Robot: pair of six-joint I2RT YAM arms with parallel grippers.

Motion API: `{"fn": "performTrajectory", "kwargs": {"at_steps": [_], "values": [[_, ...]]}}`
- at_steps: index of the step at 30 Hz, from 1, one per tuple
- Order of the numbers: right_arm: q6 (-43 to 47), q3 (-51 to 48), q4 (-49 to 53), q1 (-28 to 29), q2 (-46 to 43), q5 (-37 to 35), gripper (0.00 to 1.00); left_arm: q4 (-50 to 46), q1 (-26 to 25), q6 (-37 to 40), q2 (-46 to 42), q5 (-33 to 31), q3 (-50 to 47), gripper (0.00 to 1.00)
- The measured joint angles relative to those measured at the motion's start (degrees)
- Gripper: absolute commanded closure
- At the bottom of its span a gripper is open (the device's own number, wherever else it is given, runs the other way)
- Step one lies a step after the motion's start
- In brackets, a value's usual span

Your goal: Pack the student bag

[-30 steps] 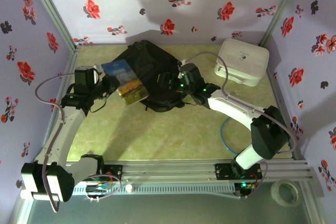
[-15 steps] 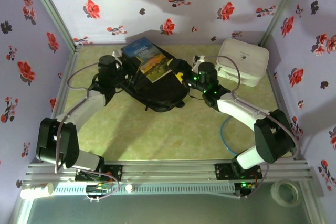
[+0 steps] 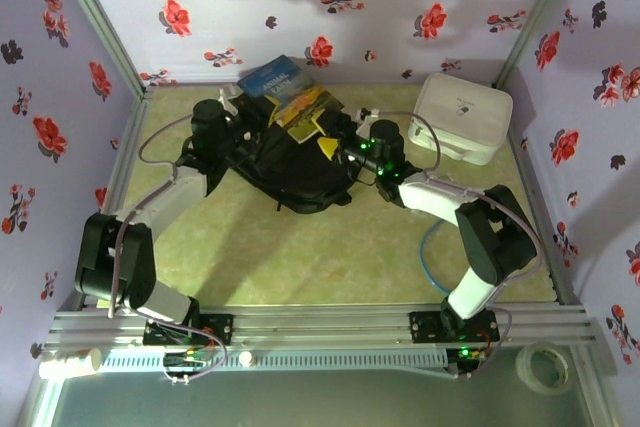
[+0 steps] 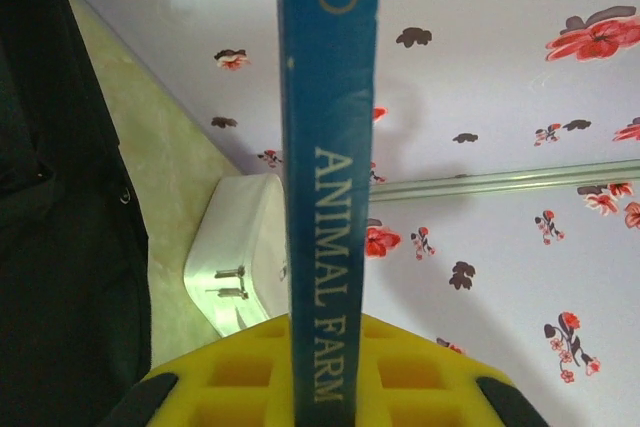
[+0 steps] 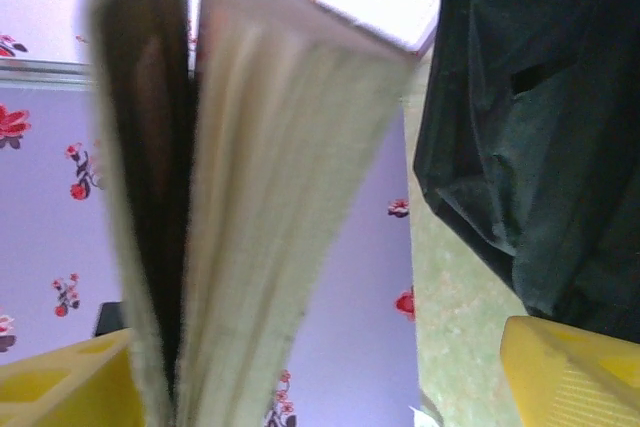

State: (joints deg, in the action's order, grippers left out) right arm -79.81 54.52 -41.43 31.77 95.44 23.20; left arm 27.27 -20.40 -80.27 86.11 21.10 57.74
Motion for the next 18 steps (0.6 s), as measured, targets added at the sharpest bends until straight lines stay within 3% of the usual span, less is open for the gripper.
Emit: {"fn": "performTrajectory", "kwargs": {"at_steps": [6, 13, 18], "values": [[-2.2, 0.5, -4.7, 0.0, 1.1, 0.8, 0.42, 0.6, -0.7, -1.8, 0.7, 0.2, 0.0, 0.95], [-2.8, 0.5, -7.4, -0.5, 1.3, 1.0, 0.58, 1.9, -0.8, -2.4, 0.7, 0.5, 0.0, 0.92], [-2.5, 0.5, -7.9, -0.6, 1.3, 1.2, 0.79, 1.8, -1.0, -2.3, 0.7, 0.8, 0.0, 0.85]]}}
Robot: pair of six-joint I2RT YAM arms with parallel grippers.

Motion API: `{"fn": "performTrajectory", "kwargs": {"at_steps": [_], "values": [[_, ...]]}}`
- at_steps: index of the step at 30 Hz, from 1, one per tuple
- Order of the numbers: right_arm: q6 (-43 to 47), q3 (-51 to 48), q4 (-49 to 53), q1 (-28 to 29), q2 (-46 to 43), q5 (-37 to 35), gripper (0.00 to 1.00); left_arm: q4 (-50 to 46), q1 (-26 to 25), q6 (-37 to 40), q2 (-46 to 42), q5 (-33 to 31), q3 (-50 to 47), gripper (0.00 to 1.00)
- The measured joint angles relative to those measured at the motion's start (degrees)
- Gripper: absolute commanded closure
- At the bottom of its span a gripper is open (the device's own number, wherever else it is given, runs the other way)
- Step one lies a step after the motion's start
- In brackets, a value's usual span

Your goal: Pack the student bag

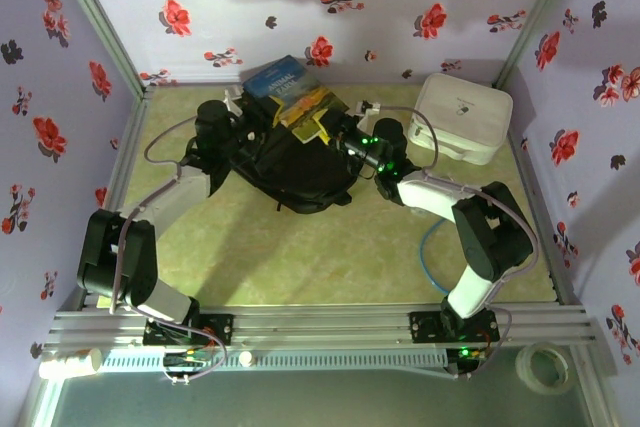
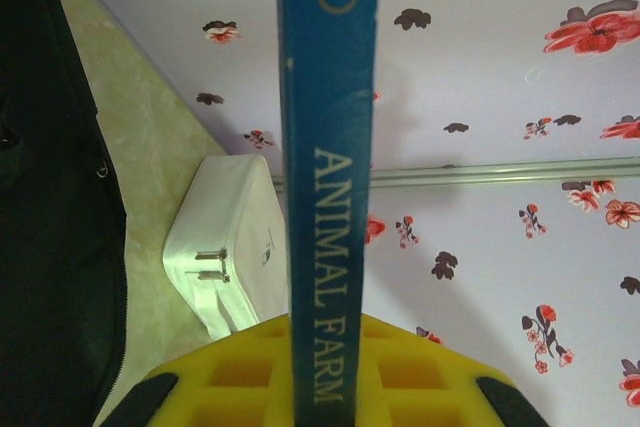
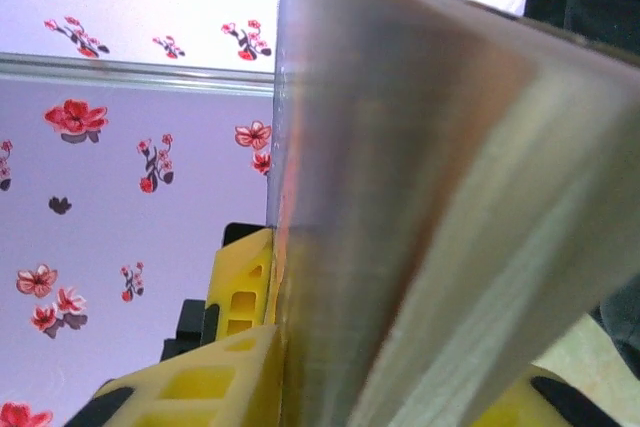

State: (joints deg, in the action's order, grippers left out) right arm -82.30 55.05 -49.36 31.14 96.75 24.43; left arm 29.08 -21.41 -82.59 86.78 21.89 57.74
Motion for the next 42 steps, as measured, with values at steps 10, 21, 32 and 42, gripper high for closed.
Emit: {"fn": "performTrajectory", "kwargs": {"at_steps": [10, 21, 32, 42], "values": [[6.2, -1.7, 7.1, -3.6, -4.4, -0.2, 0.95, -12.3, -1.0, 11.8, -2.5, 1.7, 0.7, 0.34], [23.2, -3.5, 33.8, -12.0, -24.1, -6.8, 0.97, -42.8, -12.7, 43.9, -1.1, -8.6, 13.6, 0.05], [30.8, -3.6, 52.7, -17.6, -31.6, -14.6, 0.96, -61.7, -26.8, 66.1, 17.6, -23.6, 32.2, 0.02], [31.3, -5.5, 56.6, -19.0, -32.7, -15.8, 0.96, -74.1, -28.5, 75.5, 31.1, -29.6, 44.6, 0.30]]}}
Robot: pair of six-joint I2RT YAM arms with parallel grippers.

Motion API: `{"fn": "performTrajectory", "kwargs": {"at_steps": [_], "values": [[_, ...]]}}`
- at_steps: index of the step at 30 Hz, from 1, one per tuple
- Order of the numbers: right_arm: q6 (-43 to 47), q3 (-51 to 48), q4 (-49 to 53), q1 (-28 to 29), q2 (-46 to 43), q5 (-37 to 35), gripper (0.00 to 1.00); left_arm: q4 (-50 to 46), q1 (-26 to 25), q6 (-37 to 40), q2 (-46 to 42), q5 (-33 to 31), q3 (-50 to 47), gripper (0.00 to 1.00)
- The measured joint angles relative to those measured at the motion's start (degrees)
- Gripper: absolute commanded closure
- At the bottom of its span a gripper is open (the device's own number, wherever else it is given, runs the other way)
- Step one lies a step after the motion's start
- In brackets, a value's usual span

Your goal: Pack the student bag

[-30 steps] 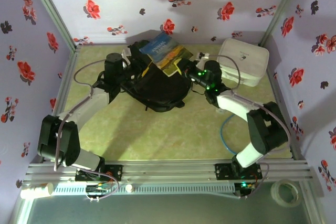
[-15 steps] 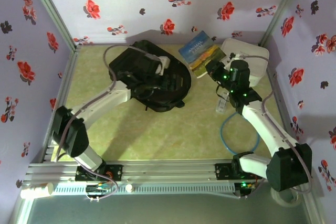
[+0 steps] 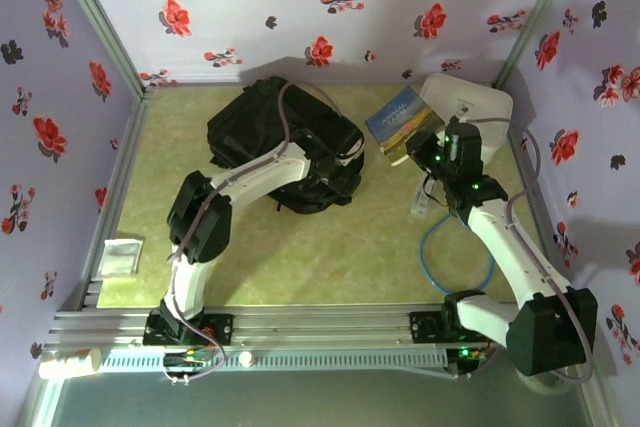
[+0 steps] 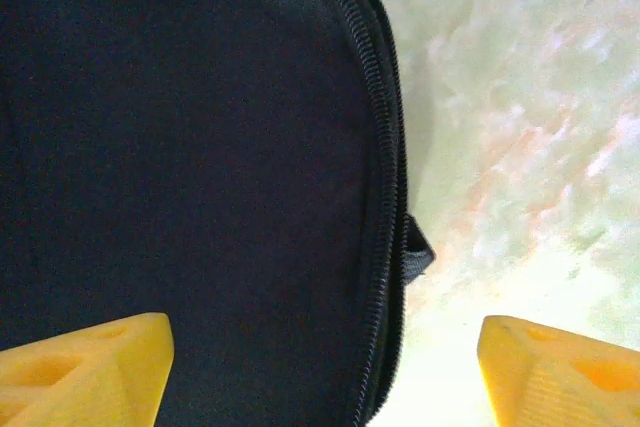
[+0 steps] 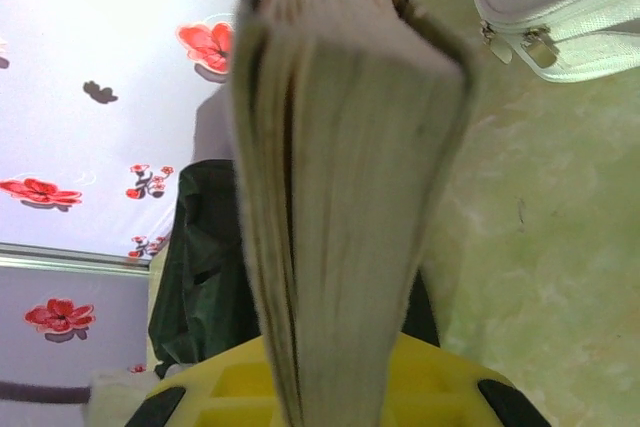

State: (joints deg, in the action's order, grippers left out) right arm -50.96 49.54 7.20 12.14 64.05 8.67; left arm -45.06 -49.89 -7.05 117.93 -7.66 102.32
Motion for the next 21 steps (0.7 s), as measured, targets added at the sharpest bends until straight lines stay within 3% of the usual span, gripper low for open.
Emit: {"fn": "performTrajectory", "kwargs": {"at_steps": [8, 16, 21], "values": [[0.0, -0.7, 0.5, -0.3, 0.0, -0.2, 0.95, -4.7, 0.0, 2.6, 5.4, -2.1, 6.1, 0.37], [0.0, -0.7, 0.5, -0.5, 0.0, -0.4, 0.95, -7.3, -0.2, 3.0, 7.4, -6.8, 8.8, 0.58], [0.0, -0.7, 0.5, -0.6, 0.0, -1.1, 0.95, -7.5, -0.2, 2.6, 7.4, -8.7, 8.9, 0.78]]}}
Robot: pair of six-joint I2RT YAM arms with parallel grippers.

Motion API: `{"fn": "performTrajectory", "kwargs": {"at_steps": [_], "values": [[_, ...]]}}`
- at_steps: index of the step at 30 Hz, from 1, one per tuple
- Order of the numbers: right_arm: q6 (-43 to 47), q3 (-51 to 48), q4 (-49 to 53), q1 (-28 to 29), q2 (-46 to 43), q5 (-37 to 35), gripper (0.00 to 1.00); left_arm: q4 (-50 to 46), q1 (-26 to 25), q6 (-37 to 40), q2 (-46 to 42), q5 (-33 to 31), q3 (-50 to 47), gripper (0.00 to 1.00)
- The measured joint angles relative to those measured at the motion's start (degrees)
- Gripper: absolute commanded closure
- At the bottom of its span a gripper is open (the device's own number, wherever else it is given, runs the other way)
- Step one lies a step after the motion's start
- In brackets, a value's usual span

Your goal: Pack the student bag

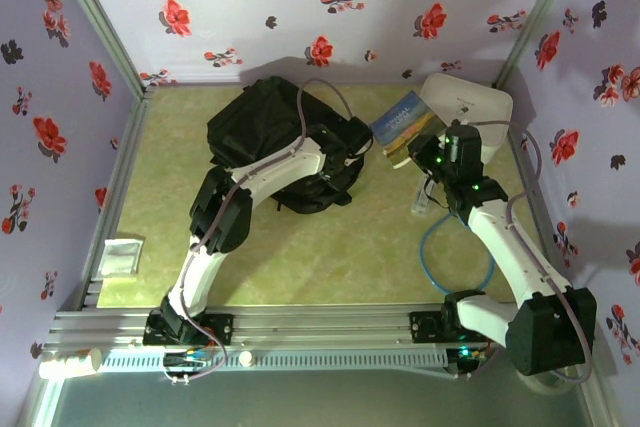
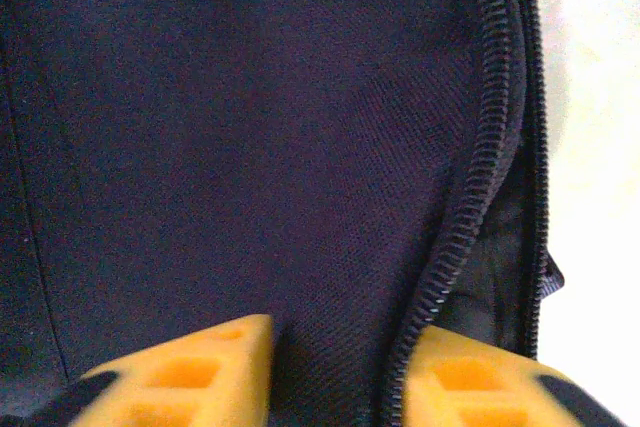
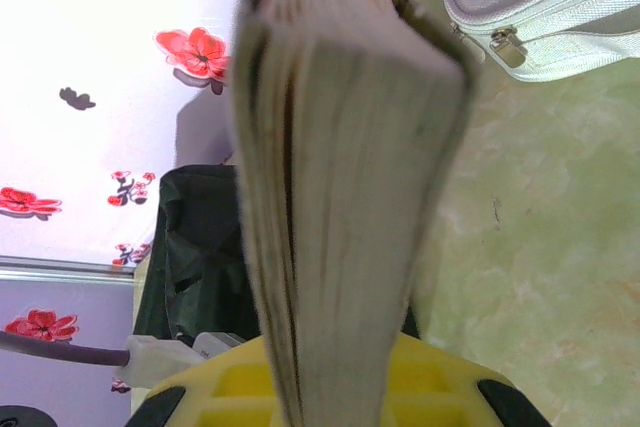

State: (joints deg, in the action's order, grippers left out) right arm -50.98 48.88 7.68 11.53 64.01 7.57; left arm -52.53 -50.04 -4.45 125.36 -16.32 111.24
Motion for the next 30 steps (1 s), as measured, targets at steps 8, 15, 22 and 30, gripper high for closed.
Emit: {"fn": "performTrajectory", "kwargs": {"at_steps": [8, 15, 22, 30], "values": [[0.5, -0.2, 1.9, -1.1, -2.4, -1.7, 0.95, 2.3, 0.2, -1.4, -4.4, -2.0, -2.6, 0.98], [0.4, -3.7, 0.3, -1.2, -5.8, 1.9, 0.95, 9.7, 2.0, -3.2, -17.0, -6.0, -10.1, 0.98], [-3.7, -8.5, -4.9, 3.3, -4.9, 9.5, 0.95, 16.9, 3.1, -4.0, -23.0, -6.8, -14.8, 0.99], [-8.7, -9.1, -12.2, 11.6, 2.3, 10.4, 0.96, 19.4, 3.1, -4.5, -23.0, -5.7, -15.4, 1.00]]}}
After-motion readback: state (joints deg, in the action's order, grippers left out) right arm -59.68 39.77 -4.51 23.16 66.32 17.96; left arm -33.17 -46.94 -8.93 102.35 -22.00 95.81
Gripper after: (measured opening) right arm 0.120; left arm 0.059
